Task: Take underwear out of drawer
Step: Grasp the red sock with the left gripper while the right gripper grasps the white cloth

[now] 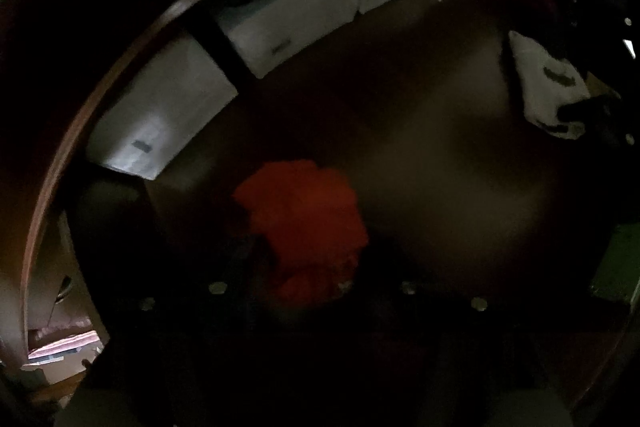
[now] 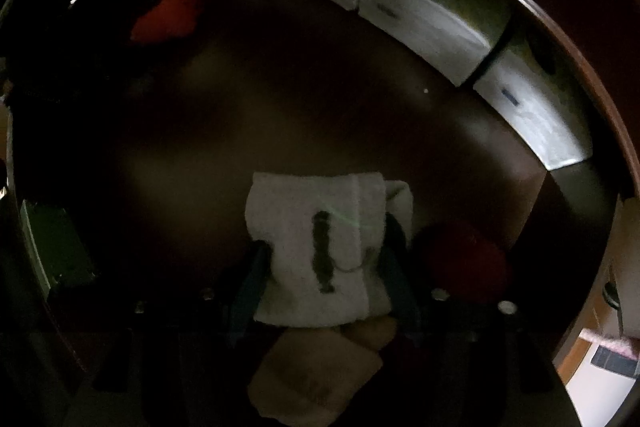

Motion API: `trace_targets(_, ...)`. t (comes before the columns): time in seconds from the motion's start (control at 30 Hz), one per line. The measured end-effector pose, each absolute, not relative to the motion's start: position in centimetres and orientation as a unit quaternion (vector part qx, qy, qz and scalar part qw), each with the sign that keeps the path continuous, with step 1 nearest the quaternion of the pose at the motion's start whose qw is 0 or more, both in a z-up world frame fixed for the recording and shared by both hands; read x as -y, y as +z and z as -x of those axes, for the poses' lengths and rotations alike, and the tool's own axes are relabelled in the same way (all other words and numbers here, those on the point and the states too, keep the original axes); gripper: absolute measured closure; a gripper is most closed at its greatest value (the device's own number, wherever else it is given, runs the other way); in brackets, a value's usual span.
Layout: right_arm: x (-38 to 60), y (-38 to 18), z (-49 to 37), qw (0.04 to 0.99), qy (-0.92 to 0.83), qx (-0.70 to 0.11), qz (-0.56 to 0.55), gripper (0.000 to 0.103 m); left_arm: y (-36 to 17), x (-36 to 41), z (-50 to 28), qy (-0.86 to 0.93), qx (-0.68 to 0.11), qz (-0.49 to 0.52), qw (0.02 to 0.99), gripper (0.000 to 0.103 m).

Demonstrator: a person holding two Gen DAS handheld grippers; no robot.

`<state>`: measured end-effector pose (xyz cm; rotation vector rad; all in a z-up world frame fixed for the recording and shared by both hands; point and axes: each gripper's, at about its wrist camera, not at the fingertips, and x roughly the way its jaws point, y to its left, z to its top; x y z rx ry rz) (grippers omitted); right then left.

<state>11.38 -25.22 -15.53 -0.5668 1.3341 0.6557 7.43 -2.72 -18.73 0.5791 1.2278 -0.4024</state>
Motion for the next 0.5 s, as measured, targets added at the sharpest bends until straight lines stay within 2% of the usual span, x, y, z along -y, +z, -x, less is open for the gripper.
trace_targets(0.07, 25.1, -15.3, -11.1, 0.703, 0.298, -0.593, 0.256, 0.06, -18.3, 2.6, -6.8, -0.189, -0.556, -0.263, 0.766, 0.071)
trace_targets(0.2, 25.1, -14.7, -10.8, 0.712, 0.302, -0.584, 0.245, 0.071, -17.4, 2.5, -5.6, -0.188, -0.533, -0.264, 0.781, 0.073)
trace_targets(0.5, 25.2, -13.1, -10.7, 0.737, 0.301, -0.569, 0.207, 0.081, -15.7, 2.0, -3.0, -0.188, -0.494, -0.257, 0.809, 0.074)
